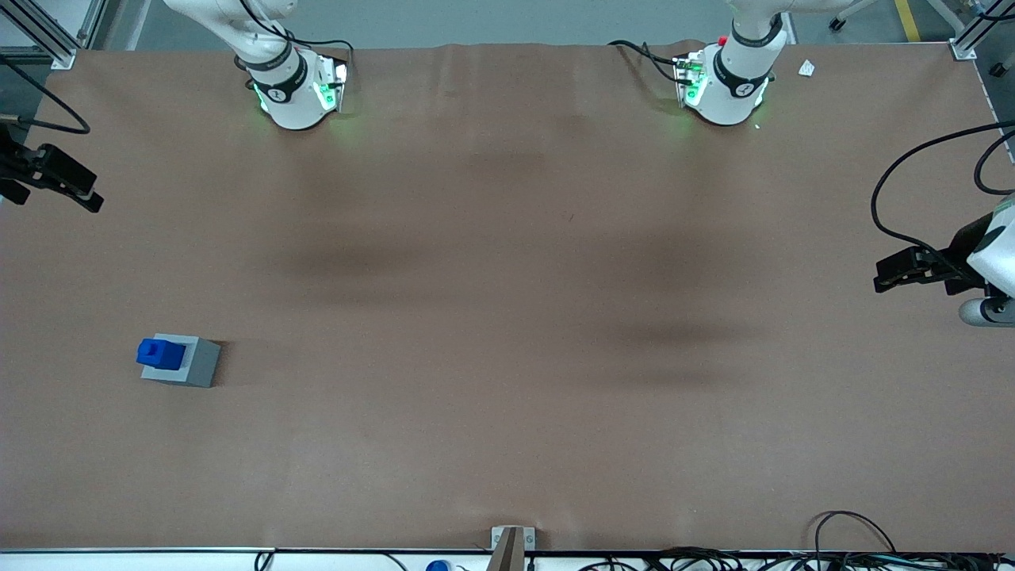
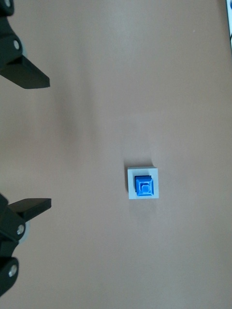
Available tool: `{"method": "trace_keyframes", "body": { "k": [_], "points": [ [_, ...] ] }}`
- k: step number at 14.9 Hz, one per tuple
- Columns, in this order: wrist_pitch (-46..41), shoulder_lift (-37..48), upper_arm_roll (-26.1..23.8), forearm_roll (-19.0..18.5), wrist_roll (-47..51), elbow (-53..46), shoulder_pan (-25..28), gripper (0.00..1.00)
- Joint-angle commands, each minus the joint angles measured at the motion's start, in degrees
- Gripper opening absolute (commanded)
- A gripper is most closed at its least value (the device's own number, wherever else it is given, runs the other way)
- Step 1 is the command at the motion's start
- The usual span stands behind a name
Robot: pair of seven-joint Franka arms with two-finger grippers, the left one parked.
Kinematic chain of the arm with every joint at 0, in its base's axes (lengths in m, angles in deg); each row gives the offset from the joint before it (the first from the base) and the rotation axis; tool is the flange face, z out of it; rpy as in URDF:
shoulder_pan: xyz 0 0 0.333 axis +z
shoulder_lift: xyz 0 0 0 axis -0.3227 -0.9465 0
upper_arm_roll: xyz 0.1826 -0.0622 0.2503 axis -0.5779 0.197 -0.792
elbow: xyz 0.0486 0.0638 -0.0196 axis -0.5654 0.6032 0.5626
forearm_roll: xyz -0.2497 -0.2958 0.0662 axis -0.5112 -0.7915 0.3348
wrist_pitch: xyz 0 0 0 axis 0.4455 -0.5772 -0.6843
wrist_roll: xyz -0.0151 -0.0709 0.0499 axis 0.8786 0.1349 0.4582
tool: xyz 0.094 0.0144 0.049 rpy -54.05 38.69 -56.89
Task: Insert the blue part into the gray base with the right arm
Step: 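Move the right gripper over the blue part seated in the gray base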
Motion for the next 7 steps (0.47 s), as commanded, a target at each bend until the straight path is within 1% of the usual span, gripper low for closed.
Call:
{"method": "trace_keyframes", "body": {
  "k": [1, 3, 6, 7],
  "points": [
    [0.7, -2.2, -0.4, -0.7, -0.2, -0.2, -3.1, 1.0],
    [3.5, -4.8, -0.4, -0.2, -0.2, -0.2, -5.1, 1.0],
    [6.1, -9.4, -0.4, -1.0, -0.8, -0.3, -5.5, 1.0],
    [8.5, -10.8, -0.4, -1.2, -1.0, -0.3, -5.5, 1.0]
  ]
}}
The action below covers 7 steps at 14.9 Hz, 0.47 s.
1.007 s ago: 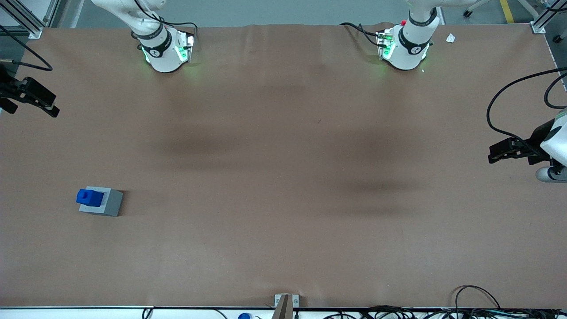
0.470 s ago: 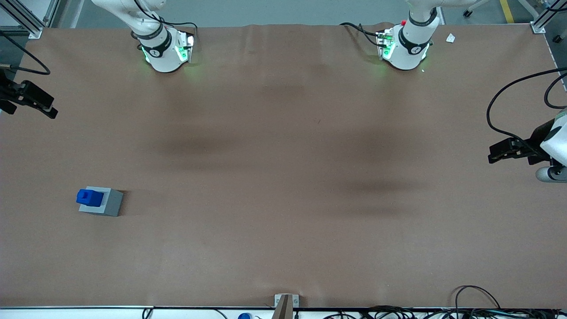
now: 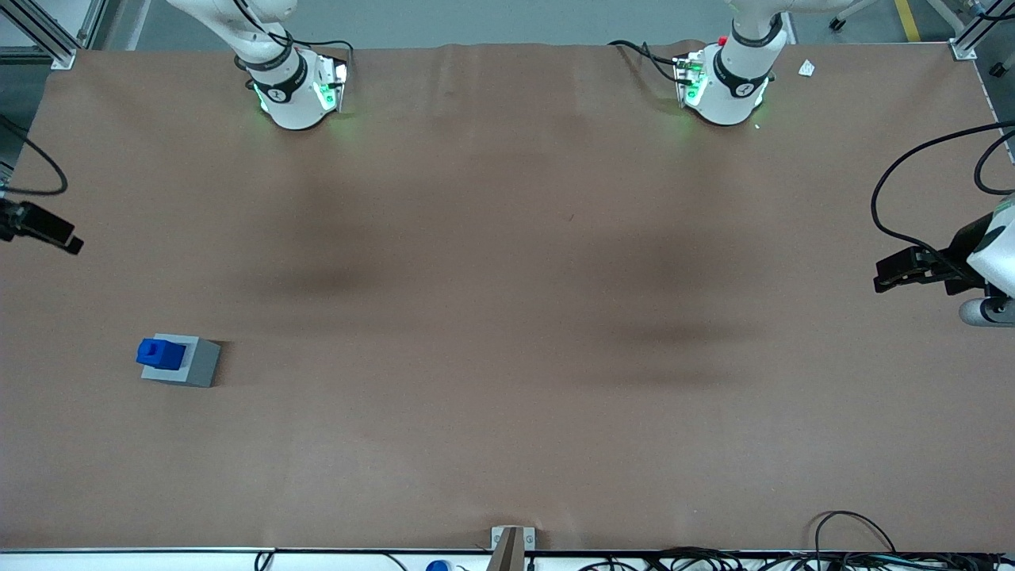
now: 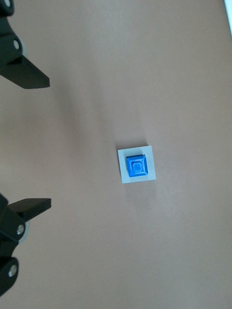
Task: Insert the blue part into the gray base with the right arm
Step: 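Move the right gripper over the blue part seated in the gray base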
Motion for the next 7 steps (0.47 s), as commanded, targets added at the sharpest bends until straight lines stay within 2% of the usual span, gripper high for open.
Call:
{"method": "trace_keyframes", "body": {
  "k": [1, 4, 7],
  "points": [
    [5.0, -4.2, -0.6, -1.1, -1.4, -0.5, -0.4, 1.0],
    [12.0, -10.7, -0.6, -0.6, -3.8, -0.5, -3.1, 1.0],
    [17.1, -15.5, -0.5, -1.7, -5.7, -0.5, -3.4, 1.0]
  ]
}}
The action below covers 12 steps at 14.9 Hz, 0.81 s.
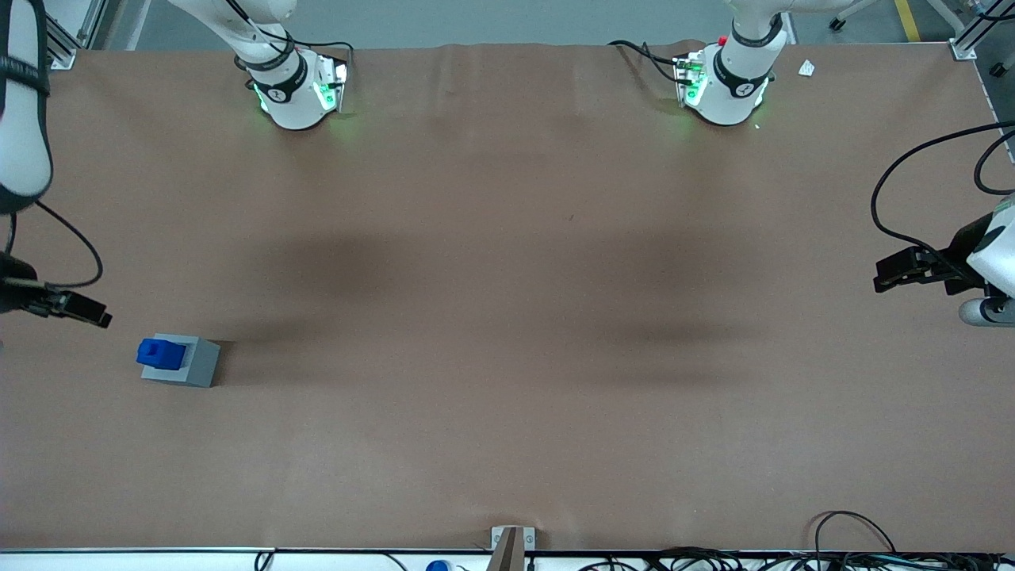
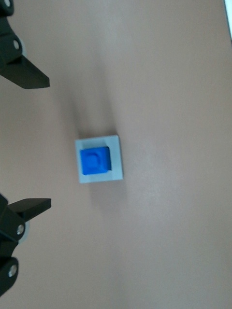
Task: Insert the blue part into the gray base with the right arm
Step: 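Move the right gripper over the blue part seated in the gray base, then lower the open right gripper around the blue part and close it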
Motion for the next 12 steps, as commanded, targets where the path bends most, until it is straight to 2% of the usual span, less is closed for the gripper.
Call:
{"method": "trace_keyframes", "body": {
  "k": [1, 7, 12],
  "points": [
    [3.8, -3.8, -0.6, -1.6, -3.5, -0.7, -0.9, 1.0],
    [8.5, -8.8, -0.7, -1.6, -5.0, 0.2, -0.9, 1.0],
    [8.7, -12.5, -0.8, -1.1, -4.2, 0.3, -0.7, 1.0]
  ]
}}
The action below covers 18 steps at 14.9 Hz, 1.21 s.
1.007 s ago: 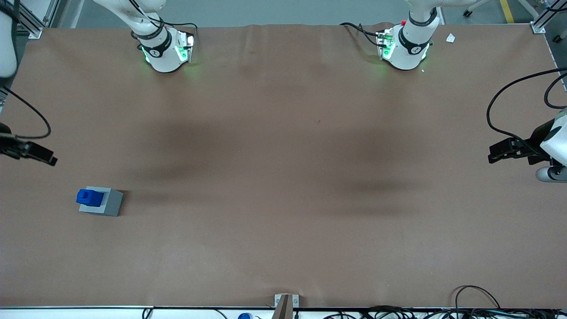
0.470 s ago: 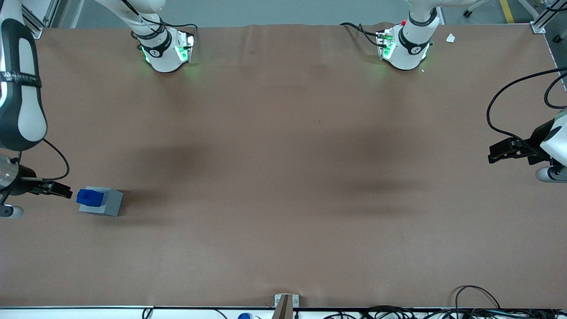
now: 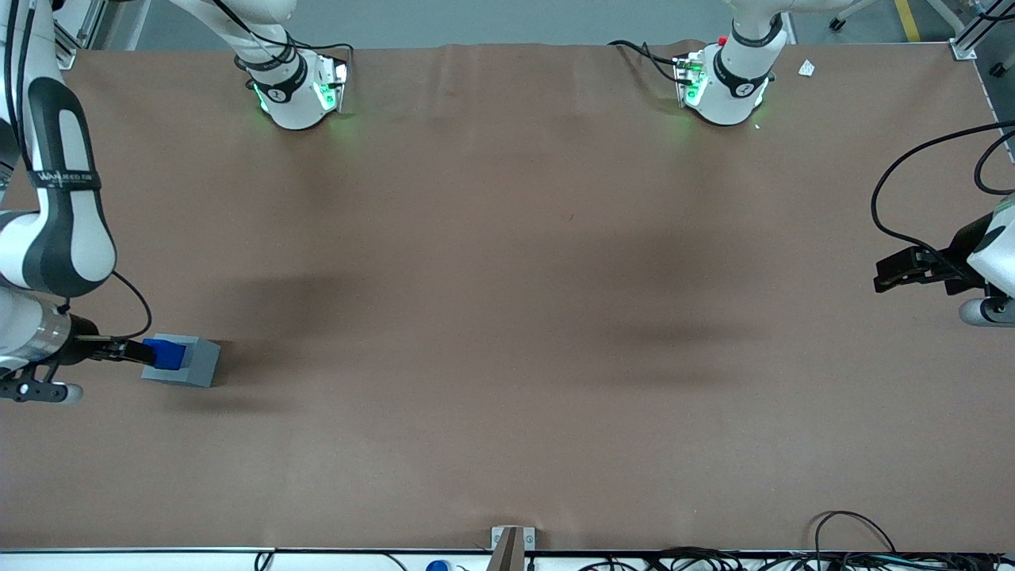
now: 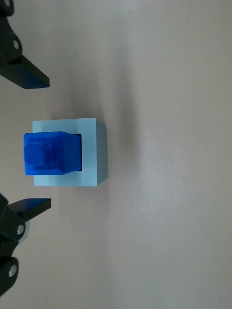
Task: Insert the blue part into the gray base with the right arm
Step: 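Lower the open right gripper around the blue part and close it, then lift the blue part up out of the gray base with the right gripper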
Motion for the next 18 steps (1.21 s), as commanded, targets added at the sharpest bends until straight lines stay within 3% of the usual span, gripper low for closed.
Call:
{"method": "trace_keyframes", "body": {
  "k": [1, 12, 15, 18],
  "points": [
    [0.0, -1.1, -0.5, -0.1, 0.4, 0.2, -0.2, 1.0],
    [-4.0, -2.6, -0.5, -0.2, 0.2, 0.2, -1.0, 1.0],
    [-4.1, -2.7, -0.5, -0.1, 0.2, 0.2, -1.3, 0.78],
    [-3.7, -3.2, -0.5, -0.1, 0.2, 0.2, -1.3, 0.73]
  ]
}}
